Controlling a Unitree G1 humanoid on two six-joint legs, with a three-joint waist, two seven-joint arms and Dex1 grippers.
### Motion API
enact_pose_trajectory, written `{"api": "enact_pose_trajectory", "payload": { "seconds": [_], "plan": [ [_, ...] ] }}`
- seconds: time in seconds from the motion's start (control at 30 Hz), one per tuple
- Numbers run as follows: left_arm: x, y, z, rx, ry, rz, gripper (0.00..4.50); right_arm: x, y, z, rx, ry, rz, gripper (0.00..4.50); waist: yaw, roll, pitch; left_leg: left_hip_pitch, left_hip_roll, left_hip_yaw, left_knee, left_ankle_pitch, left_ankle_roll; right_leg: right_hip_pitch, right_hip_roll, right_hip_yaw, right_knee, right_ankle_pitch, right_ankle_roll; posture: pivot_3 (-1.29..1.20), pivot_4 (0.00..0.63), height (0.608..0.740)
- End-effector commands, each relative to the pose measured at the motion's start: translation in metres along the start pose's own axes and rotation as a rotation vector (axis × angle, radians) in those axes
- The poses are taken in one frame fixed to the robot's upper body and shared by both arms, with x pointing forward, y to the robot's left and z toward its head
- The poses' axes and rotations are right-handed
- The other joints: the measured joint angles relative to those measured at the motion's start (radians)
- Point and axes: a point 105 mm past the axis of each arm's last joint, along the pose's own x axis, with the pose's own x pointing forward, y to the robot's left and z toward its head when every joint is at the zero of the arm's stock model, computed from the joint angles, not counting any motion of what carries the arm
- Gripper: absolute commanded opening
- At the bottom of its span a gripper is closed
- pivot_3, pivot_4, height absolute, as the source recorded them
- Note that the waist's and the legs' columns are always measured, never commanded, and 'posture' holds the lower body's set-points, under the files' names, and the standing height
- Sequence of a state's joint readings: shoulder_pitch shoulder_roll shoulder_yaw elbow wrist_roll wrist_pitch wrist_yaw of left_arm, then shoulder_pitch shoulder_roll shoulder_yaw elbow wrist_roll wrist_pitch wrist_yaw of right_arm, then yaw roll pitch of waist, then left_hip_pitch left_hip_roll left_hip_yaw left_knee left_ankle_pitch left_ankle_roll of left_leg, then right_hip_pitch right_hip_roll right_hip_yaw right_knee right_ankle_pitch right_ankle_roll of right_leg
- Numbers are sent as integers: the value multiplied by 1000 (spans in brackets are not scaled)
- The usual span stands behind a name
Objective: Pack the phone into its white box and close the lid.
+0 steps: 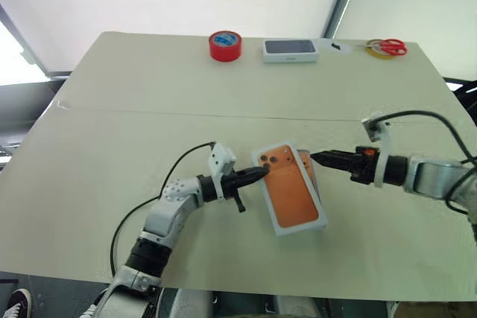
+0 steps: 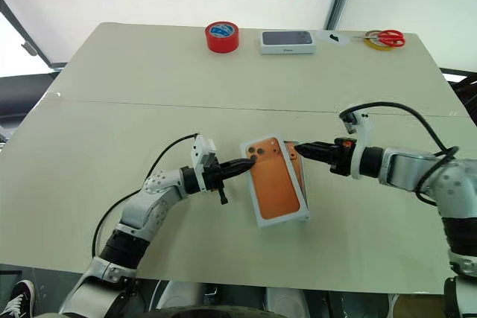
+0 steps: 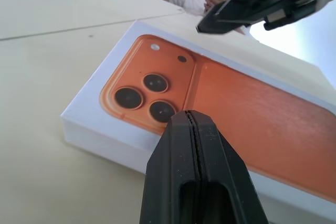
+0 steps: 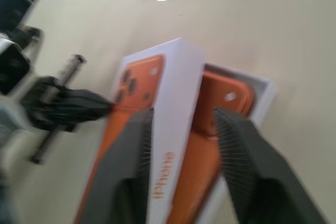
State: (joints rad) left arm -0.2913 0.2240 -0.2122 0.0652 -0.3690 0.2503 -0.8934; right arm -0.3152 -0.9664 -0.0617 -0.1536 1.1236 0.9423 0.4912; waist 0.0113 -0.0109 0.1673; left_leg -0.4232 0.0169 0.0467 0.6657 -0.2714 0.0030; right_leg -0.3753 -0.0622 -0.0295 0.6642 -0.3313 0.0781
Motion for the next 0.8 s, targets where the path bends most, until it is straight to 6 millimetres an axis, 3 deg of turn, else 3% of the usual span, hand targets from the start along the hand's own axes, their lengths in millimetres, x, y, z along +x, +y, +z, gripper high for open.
{"api": "enact_pose_trajectory", "payload": {
  "seconds": [0.03, 0.13, 0.23, 0.4, 0.8],
  "plan": [
    [-13, -4, 11, 70, 4, -22, 0, 1, -3, 5, -309, -20, -39, 72, 2, 0, 0, 0, 0, 0, 0, 0, 0, 0, 0, 0, 0, 0, 0, 0, 150, 740],
    [-19, -15, 4, 88, 70, -80, 0, 1, -6, 2, -485, -17, -38, 72, 1, 0, 0, 0, 0, 0, 0, 0, 0, 0, 0, 0, 0, 0, 0, 0, 150, 740],
    [-22, -24, -8, 89, 138, -127, 0, 1, -2, -4, -552, -21, 12, 72, 2, 0, 0, 0, 0, 0, 0, 0, 0, 1, -1, 0, 0, 0, 0, 0, 150, 740],
    [-14, -15, -32, 69, 208, -80, 0, 0, 10, -10, -595, -16, 106, 72, 5, 1, -1, 3, 0, -1, 0, 0, 0, 3, -1, 0, 0, 0, 0, 0, 150, 740],
    [31, -7, -4, 118, 54, -59, 0, -4, 9, -23, -614, 28, 118, 72, 3, 2, -1, 13, -1, -1, 0, -1, 1, 14, -3, 0, -2, 0, 0, 0, 150, 740]
  ]
}}
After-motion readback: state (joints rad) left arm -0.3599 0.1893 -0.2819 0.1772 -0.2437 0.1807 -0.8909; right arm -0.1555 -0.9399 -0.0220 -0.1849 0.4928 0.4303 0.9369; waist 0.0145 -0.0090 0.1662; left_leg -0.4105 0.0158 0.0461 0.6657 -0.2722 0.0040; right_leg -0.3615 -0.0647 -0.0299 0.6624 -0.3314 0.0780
